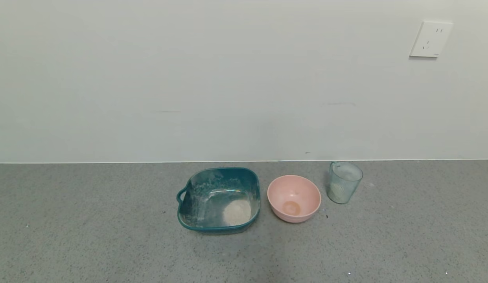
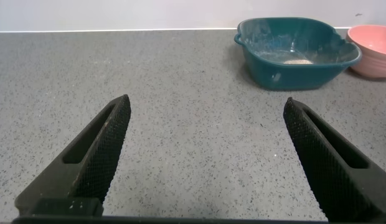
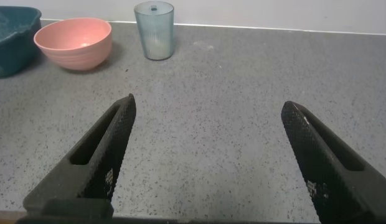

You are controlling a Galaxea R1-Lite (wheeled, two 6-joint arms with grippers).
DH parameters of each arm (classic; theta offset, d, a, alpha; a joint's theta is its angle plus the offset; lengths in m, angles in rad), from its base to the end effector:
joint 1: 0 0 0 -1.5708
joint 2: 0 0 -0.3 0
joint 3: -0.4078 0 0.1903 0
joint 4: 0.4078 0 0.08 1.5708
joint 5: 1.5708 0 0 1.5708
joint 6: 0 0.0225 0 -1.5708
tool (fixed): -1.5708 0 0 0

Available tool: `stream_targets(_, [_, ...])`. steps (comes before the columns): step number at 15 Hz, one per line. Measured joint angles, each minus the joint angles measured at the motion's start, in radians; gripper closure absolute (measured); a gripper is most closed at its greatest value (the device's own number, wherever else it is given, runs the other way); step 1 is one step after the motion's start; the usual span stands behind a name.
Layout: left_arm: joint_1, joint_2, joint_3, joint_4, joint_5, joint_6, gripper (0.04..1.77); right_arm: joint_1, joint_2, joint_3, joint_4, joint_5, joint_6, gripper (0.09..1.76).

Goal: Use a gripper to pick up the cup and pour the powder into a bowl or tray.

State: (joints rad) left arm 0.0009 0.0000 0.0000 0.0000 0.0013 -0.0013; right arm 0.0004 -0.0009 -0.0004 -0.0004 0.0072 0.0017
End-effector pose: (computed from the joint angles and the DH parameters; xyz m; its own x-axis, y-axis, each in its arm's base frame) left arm -0.0228 0.0000 0.0755 1.0000 0.0022 0.0000 -0.0022 1.0000 -0.0013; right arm -0.0229 0.0002 0.0756 1.0000 0.0076 0.0017 -0.0076 1.0000 0.0017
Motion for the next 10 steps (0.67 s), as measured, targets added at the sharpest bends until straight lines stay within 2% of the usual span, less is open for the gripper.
stream_targets(10, [0.000, 0.000, 0.000, 0.000, 0.000, 0.000, 0.05, 0.000, 0.000, 0.000, 0.000, 0.000, 0.001, 0.15])
